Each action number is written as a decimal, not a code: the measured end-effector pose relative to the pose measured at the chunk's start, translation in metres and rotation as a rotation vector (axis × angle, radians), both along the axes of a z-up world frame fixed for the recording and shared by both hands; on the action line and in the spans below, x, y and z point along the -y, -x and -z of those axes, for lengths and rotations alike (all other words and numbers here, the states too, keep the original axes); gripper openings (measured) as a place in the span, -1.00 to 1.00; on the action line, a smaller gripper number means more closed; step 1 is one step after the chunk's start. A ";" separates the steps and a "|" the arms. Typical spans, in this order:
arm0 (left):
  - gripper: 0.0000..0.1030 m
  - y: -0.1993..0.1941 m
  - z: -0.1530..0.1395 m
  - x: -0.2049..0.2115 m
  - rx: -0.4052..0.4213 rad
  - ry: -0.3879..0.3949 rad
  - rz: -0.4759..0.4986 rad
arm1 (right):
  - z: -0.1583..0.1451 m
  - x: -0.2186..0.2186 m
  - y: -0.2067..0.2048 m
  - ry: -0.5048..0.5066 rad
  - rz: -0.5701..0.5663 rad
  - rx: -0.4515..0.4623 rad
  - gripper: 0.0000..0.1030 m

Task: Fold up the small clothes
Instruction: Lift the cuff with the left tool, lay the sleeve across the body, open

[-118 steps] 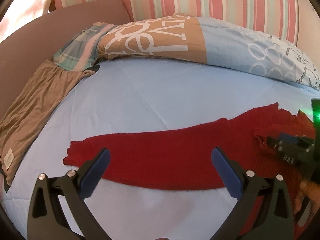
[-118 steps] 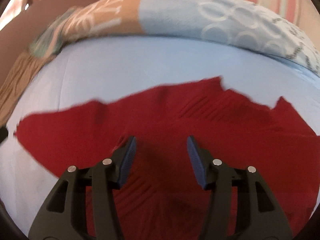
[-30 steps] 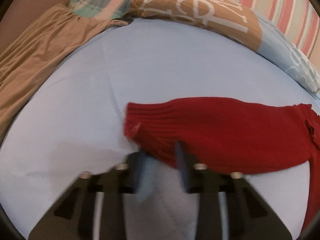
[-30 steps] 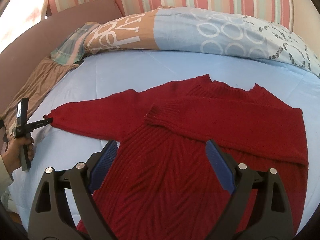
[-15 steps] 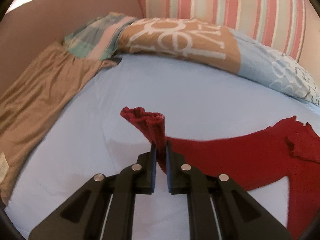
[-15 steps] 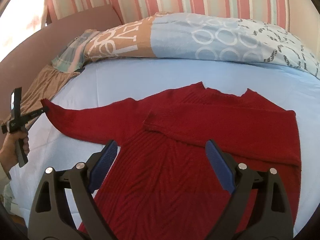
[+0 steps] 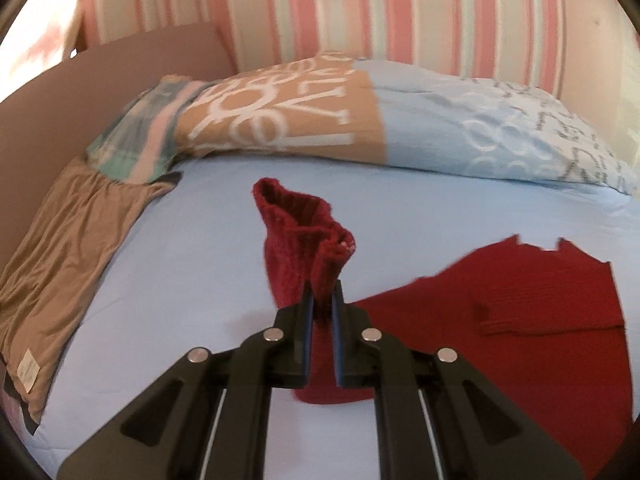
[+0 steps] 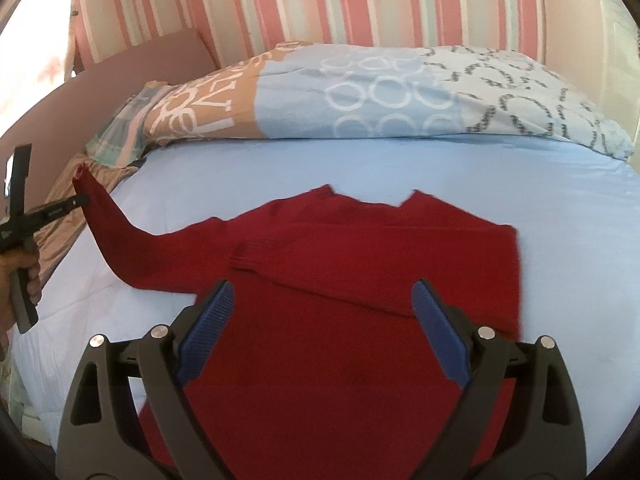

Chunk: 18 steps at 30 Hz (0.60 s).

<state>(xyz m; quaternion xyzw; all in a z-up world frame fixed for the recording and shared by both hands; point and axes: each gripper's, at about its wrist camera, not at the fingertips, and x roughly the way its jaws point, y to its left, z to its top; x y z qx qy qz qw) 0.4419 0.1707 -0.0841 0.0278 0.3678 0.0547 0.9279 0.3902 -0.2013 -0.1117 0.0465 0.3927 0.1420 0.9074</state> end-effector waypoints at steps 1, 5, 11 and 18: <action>-0.85 -0.001 -0.002 0.012 0.002 -0.005 0.013 | -0.001 0.009 0.002 0.005 0.007 0.001 0.77; -0.85 -0.008 -0.004 0.069 -0.009 -0.031 0.061 | 0.000 0.032 0.005 0.020 0.017 -0.016 0.77; -0.85 -0.018 0.006 0.151 -0.041 -0.029 0.112 | 0.002 0.071 0.010 0.015 0.040 -0.020 0.77; -0.86 -0.033 0.025 0.240 -0.067 -0.027 0.183 | 0.003 0.125 0.012 0.013 0.088 -0.015 0.77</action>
